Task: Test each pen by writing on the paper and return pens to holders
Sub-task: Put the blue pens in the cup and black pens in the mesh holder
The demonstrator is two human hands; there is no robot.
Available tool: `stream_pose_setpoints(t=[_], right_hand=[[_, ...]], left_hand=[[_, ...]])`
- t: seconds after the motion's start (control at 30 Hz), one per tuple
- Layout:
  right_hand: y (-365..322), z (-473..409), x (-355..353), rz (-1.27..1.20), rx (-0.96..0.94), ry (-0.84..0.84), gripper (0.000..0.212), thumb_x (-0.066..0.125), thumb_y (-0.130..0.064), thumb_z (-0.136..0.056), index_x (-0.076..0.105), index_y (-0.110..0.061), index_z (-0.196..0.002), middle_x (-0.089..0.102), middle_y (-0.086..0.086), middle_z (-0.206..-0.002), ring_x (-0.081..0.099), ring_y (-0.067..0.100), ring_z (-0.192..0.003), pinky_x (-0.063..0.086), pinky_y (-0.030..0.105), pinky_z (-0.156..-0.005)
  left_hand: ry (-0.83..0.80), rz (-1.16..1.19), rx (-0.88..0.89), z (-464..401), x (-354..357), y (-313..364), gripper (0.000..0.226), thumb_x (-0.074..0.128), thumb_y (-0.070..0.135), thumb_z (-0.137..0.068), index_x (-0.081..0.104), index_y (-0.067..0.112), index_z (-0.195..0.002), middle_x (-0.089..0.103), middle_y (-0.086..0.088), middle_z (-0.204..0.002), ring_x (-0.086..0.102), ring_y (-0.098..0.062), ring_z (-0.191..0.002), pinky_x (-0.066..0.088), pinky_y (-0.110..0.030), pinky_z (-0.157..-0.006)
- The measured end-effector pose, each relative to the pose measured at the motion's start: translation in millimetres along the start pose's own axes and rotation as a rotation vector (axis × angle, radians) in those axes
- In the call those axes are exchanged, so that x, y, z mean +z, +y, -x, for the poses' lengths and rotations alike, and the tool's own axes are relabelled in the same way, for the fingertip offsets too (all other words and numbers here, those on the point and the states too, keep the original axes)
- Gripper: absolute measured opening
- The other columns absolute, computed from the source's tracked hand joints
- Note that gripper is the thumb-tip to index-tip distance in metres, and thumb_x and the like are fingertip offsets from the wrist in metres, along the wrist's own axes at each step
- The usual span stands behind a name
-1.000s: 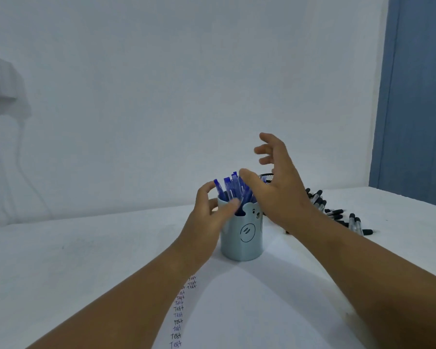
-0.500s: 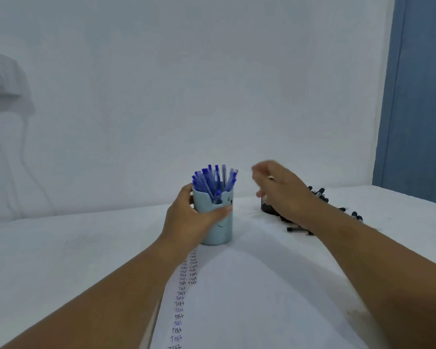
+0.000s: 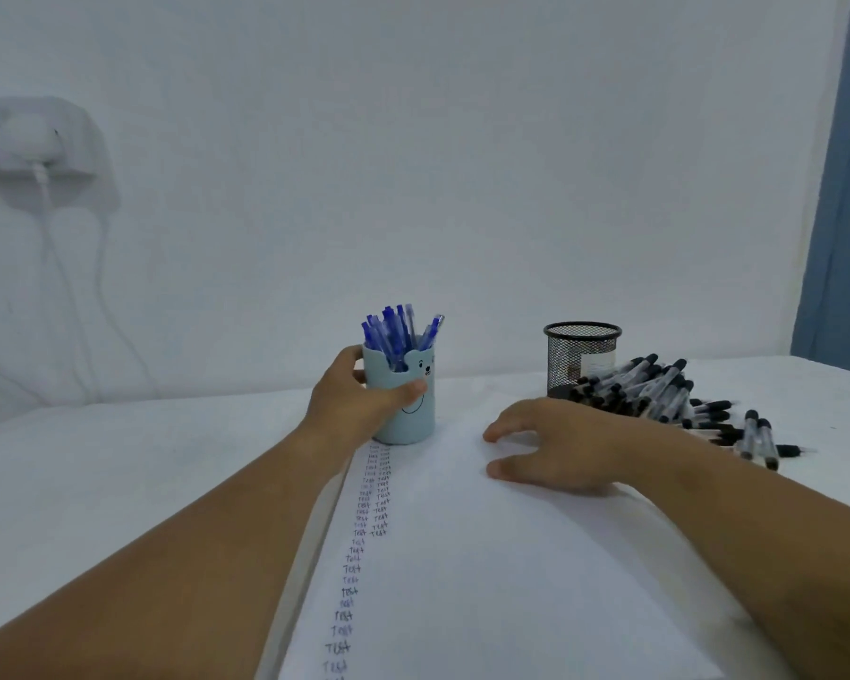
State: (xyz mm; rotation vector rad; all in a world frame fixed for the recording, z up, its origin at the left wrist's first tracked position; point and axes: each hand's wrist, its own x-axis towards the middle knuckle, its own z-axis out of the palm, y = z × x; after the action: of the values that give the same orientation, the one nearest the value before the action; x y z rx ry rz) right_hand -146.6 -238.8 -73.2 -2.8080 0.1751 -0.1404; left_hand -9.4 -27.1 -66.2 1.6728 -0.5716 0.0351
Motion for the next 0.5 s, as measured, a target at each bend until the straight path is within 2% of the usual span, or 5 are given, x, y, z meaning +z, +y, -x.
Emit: stream_pose_setpoints(t=[0.17,0.27,0.33,0.4,0.5], right_hand=[[-2,0,3,-0.022,-0.006,-0.002,0.064,0.059,-0.077,-0.073,0.059,-0.047,-0.129,0.043,-0.028,-0.144,0.040,0.001,-0.136,0.028,0.031,-0.119],[-4,1,2,-0.003,0.012,-0.002,0.054,0.062,-0.069,-0.083,0.057,-0.046,-0.132,0.041,-0.027,-0.147,0.039,0.002,-0.137,0.027,0.032,-0.120],[-5,0,1,0.017,0.027,-0.011,0.055,0.061,-0.070,-0.082,0.057,-0.046,-0.132,0.040,-0.026,-0.148,0.038,0.004,-0.138,0.028,0.034,-0.120],[-6,2,0,0.011,0.040,-0.010,0.057,0.062,-0.070,-0.080,0.057,-0.046,-0.131,0.041,-0.025,-0.148,0.040,0.005,-0.138,0.029,0.034,-0.119],[-13,10,-6,-0.030,0.030,0.072,0.051,0.068,-0.061,-0.082,0.061,-0.042,-0.129,0.048,-0.021,-0.140,0.047,0.005,-0.131,0.034,0.025,-0.111]], left_hand=[[-0.002,-0.013,0.033,-4,-7,-6,0.052,0.084,0.026,-0.081,0.060,0.030,-0.127,0.068,0.007,-0.117,0.064,-0.011,-0.108,0.053,-0.029,-0.082],[-0.020,-0.004,0.020,-4,-7,-10,0.057,0.087,0.031,-0.077,0.058,0.035,-0.127,0.068,0.008,-0.119,0.064,-0.014,-0.113,0.056,-0.039,-0.093],[-0.015,0.014,-0.007,0,-4,-11,0.077,0.091,0.038,-0.066,0.052,0.039,-0.133,0.064,0.006,-0.126,0.063,-0.017,-0.117,0.054,-0.046,-0.100],[0.091,-0.063,0.003,5,0,-5,0.101,0.092,0.039,-0.065,0.034,0.038,-0.148,0.051,0.003,-0.142,0.052,-0.020,-0.129,0.047,-0.047,-0.107],[0.372,-0.229,0.168,16,7,18,0.096,0.087,0.041,-0.073,0.030,0.029,-0.150,0.042,-0.001,-0.143,0.035,-0.021,-0.134,0.040,-0.045,-0.106]])
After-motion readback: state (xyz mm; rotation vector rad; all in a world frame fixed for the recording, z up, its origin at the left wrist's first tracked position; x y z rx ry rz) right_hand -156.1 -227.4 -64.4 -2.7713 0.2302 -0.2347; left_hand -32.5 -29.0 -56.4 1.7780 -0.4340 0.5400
